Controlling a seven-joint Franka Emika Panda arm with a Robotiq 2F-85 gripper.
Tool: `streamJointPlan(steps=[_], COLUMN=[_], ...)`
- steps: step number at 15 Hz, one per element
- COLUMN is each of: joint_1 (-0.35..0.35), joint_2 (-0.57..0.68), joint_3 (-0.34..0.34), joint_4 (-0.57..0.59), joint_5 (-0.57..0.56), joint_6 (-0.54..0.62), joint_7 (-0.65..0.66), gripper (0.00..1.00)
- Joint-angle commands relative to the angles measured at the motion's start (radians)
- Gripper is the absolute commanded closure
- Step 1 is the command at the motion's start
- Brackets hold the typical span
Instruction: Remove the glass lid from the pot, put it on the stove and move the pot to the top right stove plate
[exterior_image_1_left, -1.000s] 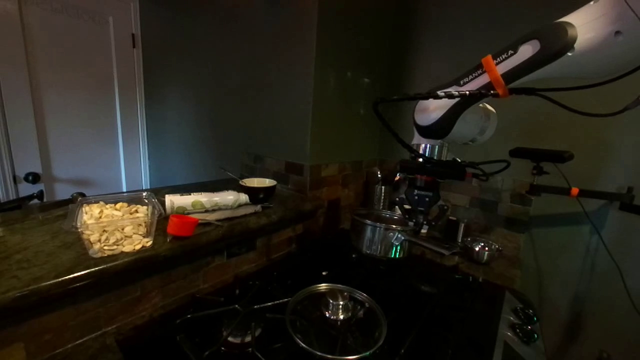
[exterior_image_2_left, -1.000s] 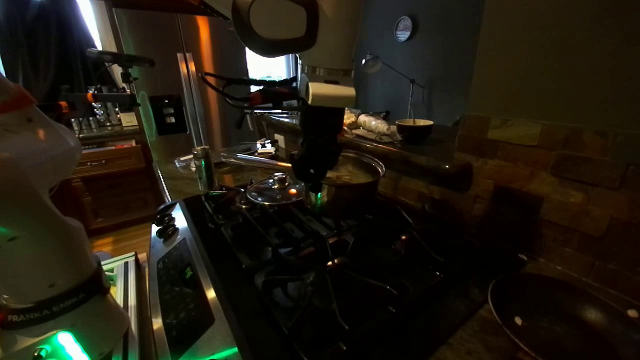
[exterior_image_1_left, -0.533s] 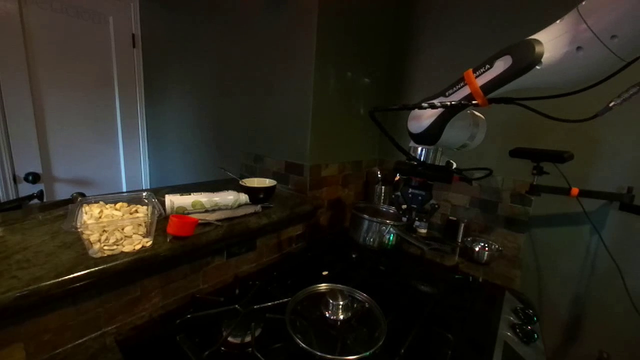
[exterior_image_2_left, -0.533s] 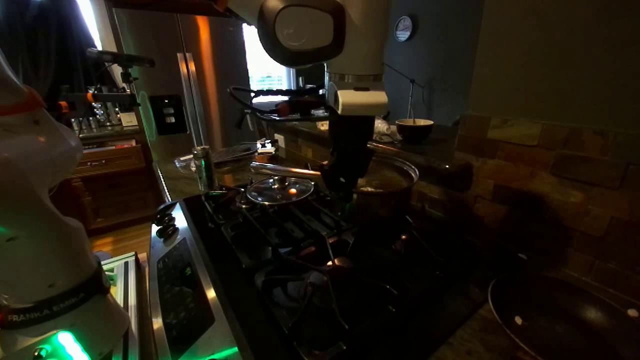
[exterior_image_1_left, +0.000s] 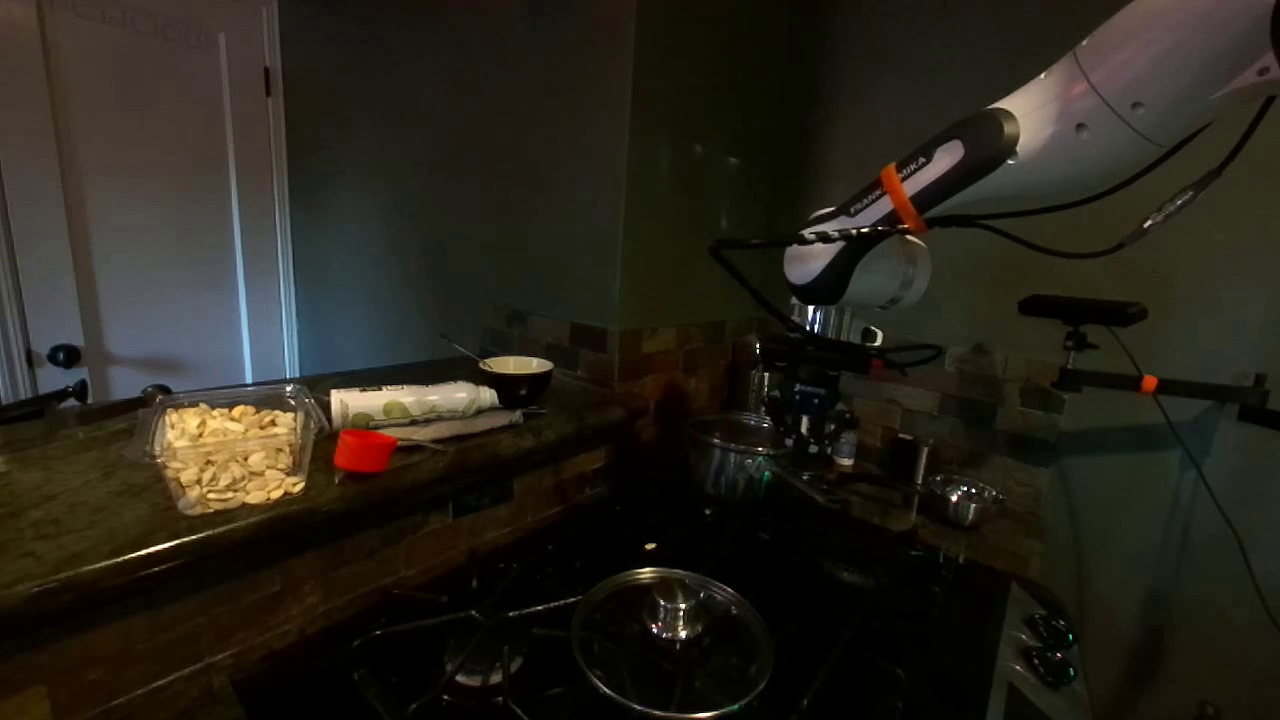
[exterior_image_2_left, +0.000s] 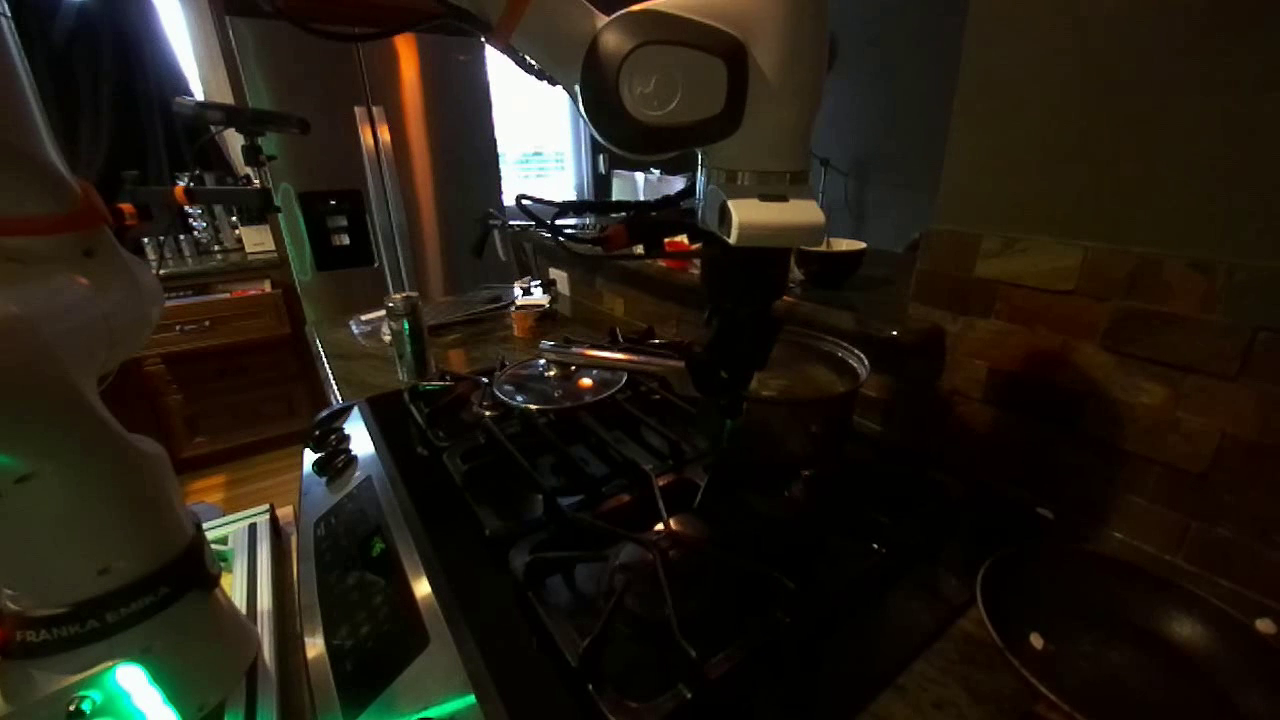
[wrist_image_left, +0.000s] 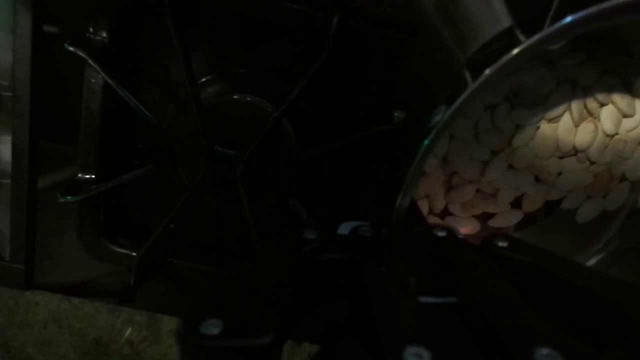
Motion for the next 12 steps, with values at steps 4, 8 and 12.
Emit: streamJointPlan(steps=[4, 8, 12], joint_1=[0.027, 0.041, 0.051], joint_2=[0.048, 0.063, 0.083], joint_3=[-0.011, -0.012, -0.015], joint_4=[0.056, 0.054, 0.060], joint_5=[0.025, -0.008, -0.029], joint_6=[0.021, 0.051, 0.065], joint_7=[0.017, 0.060, 0.099], gripper=[0.98, 0.98, 0.98])
